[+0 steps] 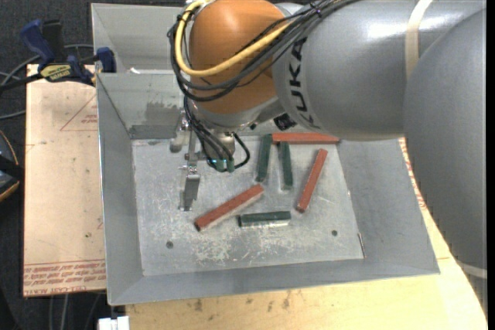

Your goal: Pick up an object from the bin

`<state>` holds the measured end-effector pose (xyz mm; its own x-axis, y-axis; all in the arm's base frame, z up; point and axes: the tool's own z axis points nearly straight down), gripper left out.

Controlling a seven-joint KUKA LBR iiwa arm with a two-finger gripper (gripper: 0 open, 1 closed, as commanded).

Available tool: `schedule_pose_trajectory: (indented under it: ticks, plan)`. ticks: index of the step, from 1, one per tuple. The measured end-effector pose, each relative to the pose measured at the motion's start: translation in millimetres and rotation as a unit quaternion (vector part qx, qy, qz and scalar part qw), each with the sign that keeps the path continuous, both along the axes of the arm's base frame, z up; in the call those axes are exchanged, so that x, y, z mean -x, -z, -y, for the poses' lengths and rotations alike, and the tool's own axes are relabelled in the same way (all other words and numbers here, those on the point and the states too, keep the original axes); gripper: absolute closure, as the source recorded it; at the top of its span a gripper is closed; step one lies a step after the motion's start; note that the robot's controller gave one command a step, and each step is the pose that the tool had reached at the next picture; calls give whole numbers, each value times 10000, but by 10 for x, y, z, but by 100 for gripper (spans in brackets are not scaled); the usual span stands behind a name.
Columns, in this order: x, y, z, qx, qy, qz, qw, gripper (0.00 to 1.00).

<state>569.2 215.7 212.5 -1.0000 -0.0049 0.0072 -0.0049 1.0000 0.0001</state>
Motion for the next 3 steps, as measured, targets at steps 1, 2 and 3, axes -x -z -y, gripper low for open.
schedule_pose_trajectory:
  ticks: [1, 2, 3]
  plan:
    - [-19, -48, 11, -7, 20, 38, 10000, 0]
    - [243, 409, 188, -18, 54, 68, 10000, 0]
    - [346, 1270, 968, -9, -379, 40, 9993, 100]
